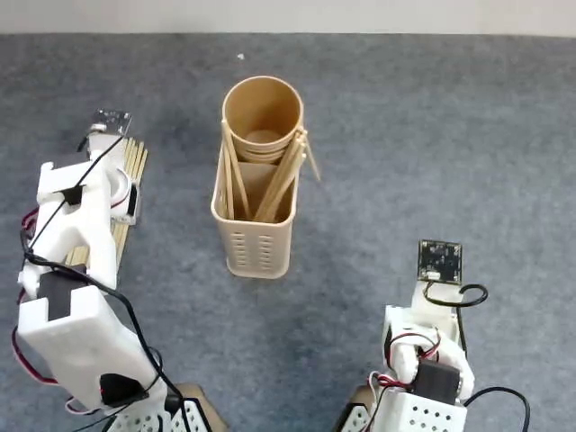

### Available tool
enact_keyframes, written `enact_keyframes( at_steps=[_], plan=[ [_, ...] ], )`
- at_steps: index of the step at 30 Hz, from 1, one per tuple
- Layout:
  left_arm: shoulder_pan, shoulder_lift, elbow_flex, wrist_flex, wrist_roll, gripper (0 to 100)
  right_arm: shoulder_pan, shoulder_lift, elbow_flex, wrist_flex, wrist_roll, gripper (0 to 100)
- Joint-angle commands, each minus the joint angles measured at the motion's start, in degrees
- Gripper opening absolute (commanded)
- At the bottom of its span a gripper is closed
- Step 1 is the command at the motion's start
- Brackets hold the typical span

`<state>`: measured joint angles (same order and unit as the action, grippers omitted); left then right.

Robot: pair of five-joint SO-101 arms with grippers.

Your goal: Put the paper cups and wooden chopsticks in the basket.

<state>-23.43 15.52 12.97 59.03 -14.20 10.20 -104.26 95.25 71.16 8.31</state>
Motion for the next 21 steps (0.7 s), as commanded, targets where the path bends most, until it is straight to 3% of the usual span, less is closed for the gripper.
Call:
enact_keyframes(
  at_steps=[1,21],
  plan=[
    [1.01,-0.40,-0.31,0.53,-0.44,14,0.40,-0.66,7.78,0.22,-0.70,0.5],
    [5.67,-0.13,4.79,0.53,-3.25,11,0.40,-0.66,7.78,0.22,-0.70,0.5]
  ],
)
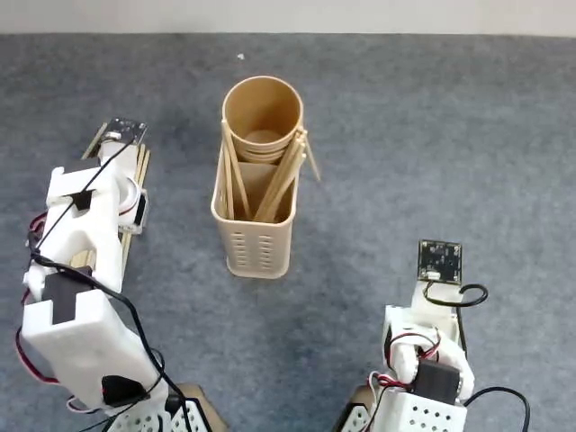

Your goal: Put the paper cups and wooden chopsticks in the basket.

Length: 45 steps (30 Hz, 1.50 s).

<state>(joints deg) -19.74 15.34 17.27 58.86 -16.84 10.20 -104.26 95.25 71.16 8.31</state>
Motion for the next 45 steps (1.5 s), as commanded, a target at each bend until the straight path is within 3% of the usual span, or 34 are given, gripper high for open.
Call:
enact_keyframes(
  at_steps=[1,4,9,12,19,27,37,41,45],
  plan=[
    [1.98,0.66,0.48,0.79,-0.62,9,0.40,-0.66,7.78,0.22,-0.70,0.5],
    [1.98,4.09,-1.63,1.85,-0.62,2,0.40,-0.66,7.78,0.22,-0.70,0.5],
    [1.80,12.70,-13.93,13.36,-0.26,6,0.40,-0.66,7.78,0.22,-0.70,0.5],
    [1.45,17.10,-20.70,16.00,-0.35,1,0.40,-0.66,7.78,0.22,-0.70,0.5],
    [1.01,12.53,-30.81,21.54,-0.35,0,0.40,-0.66,7.78,0.22,-0.70,0.5],
    [3.47,-10.51,-31.08,24.18,-0.26,0,0.40,-0.66,7.78,0.22,-0.70,0.5],
    [16.75,-58.33,-9.10,24.35,5.27,0,0.40,-0.66,7.78,0.22,-0.70,0.5],
    [22.55,-76.09,1.36,17.93,5.80,0,0.40,-0.66,7.78,0.22,-0.70,0.5],
    [25.89,-78.29,5.14,10.81,6.33,0,0.40,-0.66,7.78,0.22,-0.70,0.5]
  ],
)
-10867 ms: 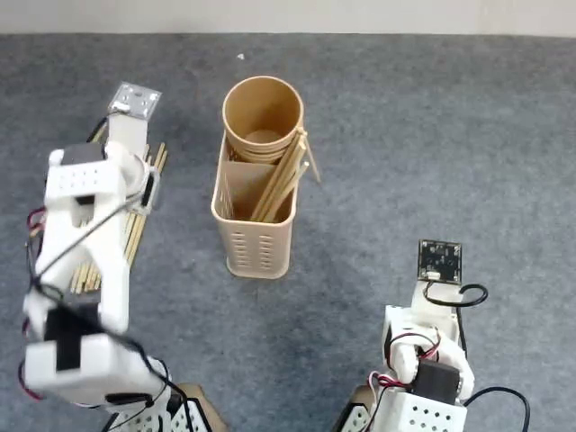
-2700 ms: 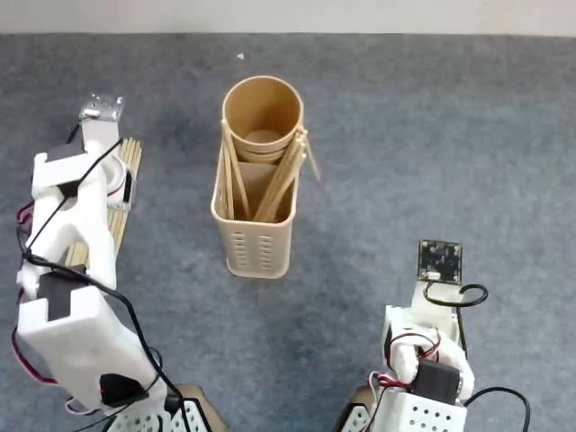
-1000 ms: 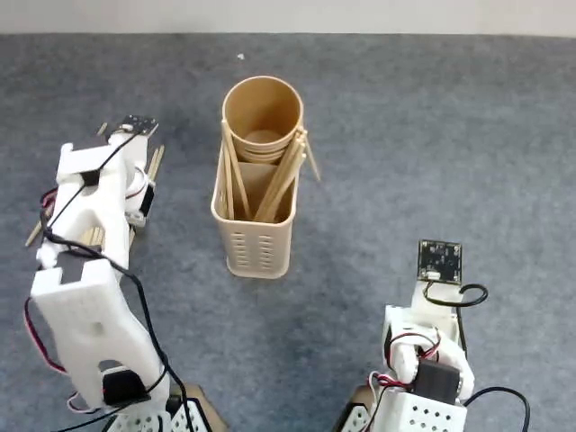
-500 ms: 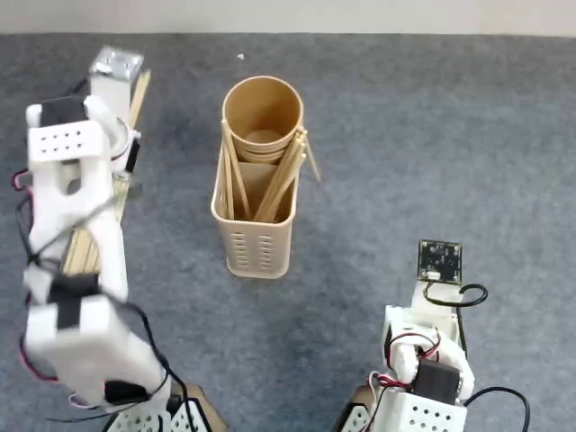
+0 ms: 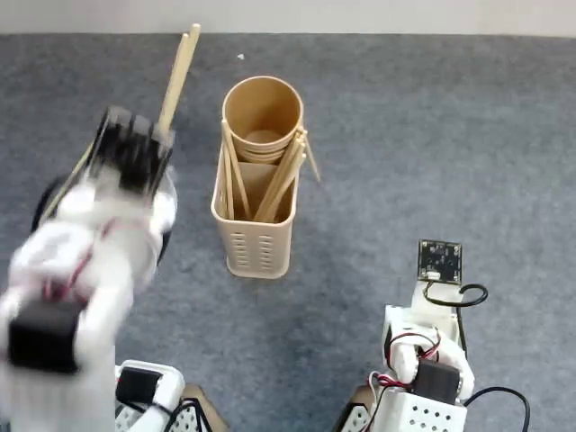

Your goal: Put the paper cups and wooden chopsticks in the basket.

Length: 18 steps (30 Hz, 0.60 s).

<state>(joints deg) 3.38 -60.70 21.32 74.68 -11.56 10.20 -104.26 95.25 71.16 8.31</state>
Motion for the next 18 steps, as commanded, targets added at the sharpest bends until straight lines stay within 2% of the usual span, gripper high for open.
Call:
enact_keyframes(
  at_steps=[1,7,12,18],
  plan=[
    [3.38,-1.63,1.10,-6.95,2.46,1,0.40,-0.66,7.78,0.22,-0.70,0.5],
    [11.65,3.74,-2.86,-19.52,9.49,1,0.40,-0.66,7.78,0.22,-0.70,0.5],
    [17.80,11.91,-6.11,-20.84,13.27,1,0.40,-0.66,7.78,0.22,-0.70,0.5],
    [17.89,16.48,-5.93,-20.84,16.44,1,0.40,-0.66,7.78,0.22,-0.70,0.5]
  ],
)
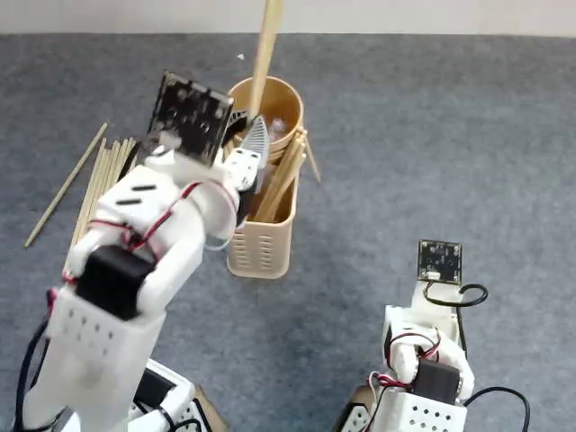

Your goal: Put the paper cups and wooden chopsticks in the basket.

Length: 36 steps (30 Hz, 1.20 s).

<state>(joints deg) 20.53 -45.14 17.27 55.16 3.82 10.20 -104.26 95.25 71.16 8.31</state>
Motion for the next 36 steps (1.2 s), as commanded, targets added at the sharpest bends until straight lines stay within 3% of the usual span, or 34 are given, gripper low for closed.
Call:
enact_keyframes(
  at_steps=[1,6,12,20,24,31,36],
  plan=[
    [0.84,1.10,-1.80,-1.32,1.05,1,0.40,-0.66,7.78,0.22,-0.70,0.5],
    [0.75,0.75,-1.80,-0.97,1.05,1,0.40,-0.66,7.78,0.22,-0.70,0.5],
    [0.75,0.66,-1.80,1.14,1.14,13,0.40,-0.66,7.78,0.22,-0.70,0.5],
    [-2.68,0.66,-2.07,1.14,1.05,13,0.40,-0.66,7.78,0.22,-0.70,0.5],
    [-11.30,0.66,-2.42,0.97,0.88,13,0.40,-0.66,7.78,0.22,-0.70,0.5],
    [-42.42,2.59,2.86,0.79,0.00,13,0.40,-0.66,7.78,0.22,-0.70,0.5],
    [-50.24,12.09,7.60,1.23,-20.40,13,0.40,-0.66,7.78,0.22,-0.70,0.5]
  ],
)
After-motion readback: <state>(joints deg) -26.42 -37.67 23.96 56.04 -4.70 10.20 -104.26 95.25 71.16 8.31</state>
